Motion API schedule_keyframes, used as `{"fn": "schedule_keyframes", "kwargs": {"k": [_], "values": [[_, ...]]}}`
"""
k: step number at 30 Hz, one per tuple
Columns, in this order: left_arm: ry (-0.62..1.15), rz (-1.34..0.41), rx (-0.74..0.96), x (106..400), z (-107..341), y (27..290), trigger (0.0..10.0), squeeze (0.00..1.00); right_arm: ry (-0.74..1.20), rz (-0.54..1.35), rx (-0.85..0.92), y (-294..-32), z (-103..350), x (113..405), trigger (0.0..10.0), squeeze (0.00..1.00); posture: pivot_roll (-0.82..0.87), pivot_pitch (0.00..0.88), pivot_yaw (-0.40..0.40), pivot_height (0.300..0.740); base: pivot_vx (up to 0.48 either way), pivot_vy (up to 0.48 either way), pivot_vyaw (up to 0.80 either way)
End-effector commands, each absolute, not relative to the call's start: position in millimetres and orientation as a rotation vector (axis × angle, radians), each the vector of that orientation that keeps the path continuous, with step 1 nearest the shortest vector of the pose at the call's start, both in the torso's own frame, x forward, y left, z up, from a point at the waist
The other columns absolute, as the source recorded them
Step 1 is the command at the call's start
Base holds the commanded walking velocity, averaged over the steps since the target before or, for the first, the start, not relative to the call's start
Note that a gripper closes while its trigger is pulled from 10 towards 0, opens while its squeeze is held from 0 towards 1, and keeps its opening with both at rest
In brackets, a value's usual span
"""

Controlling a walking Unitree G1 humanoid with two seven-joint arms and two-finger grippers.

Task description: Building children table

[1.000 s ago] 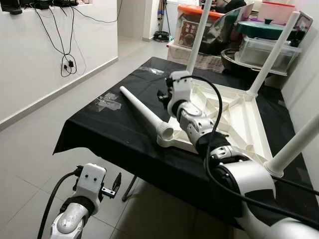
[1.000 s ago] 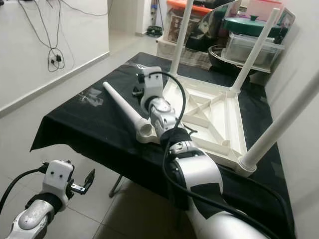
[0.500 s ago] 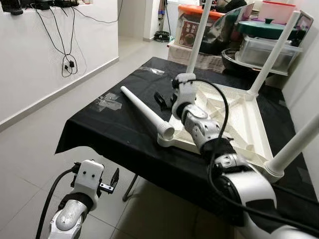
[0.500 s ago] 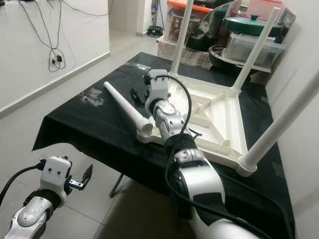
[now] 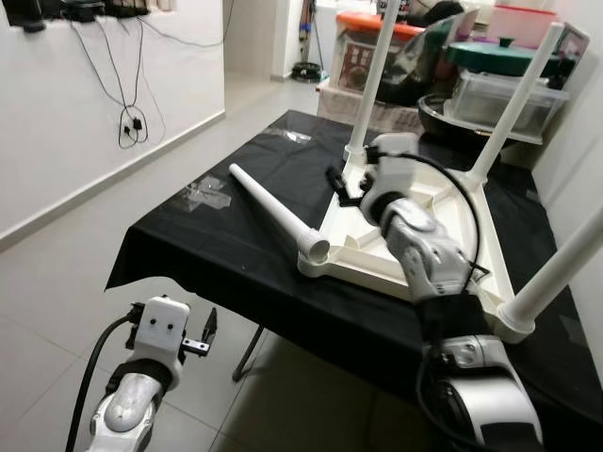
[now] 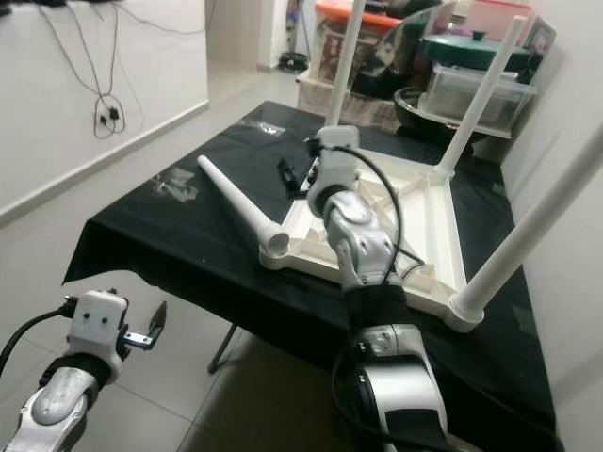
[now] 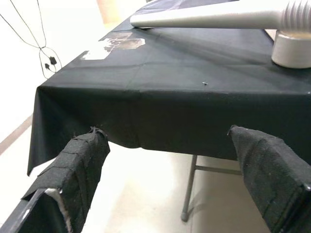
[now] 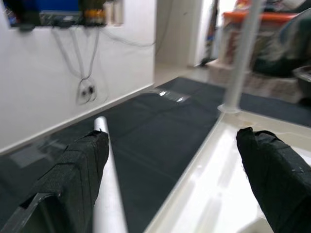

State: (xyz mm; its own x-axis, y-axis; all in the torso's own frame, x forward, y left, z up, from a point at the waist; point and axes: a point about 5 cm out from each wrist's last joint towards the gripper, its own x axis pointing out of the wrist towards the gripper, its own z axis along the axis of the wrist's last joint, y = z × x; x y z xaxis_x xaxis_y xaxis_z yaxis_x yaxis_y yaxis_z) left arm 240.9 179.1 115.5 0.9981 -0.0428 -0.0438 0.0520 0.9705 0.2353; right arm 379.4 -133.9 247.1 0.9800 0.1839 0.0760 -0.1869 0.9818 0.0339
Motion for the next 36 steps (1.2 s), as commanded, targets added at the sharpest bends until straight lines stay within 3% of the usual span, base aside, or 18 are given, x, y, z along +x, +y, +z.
{"fn": "schedule_keyframes", "kwargs": {"k": [1,10,20,36], "values": [[0.025,-0.052,0.249,241,116,177,10.0,0.00,-0.114,0.250,0.102,-131,247,369,10.0,0.00,0.05,0.000,-0.096,0.740,0.000,0.000,0.00],[0.016,-0.061,0.211,237,119,177,10.0,0.00,-0.176,0.394,-0.004,-115,227,331,10.0,0.00,0.05,0.000,-0.096,0.740,0.000,0.000,0.00],[0.004,-0.054,0.196,236,124,181,10.0,0.00,-0.179,0.358,-0.017,-123,220,325,10.0,0.00,0.05,0.000,-0.088,0.740,0.000,0.000,0.00],[-0.040,-0.058,0.211,239,134,184,10.0,0.00,-0.205,0.321,-0.009,-121,220,323,10.0,0.00,0.06,0.000,-0.078,0.740,0.000,0.420,0.00]]}}
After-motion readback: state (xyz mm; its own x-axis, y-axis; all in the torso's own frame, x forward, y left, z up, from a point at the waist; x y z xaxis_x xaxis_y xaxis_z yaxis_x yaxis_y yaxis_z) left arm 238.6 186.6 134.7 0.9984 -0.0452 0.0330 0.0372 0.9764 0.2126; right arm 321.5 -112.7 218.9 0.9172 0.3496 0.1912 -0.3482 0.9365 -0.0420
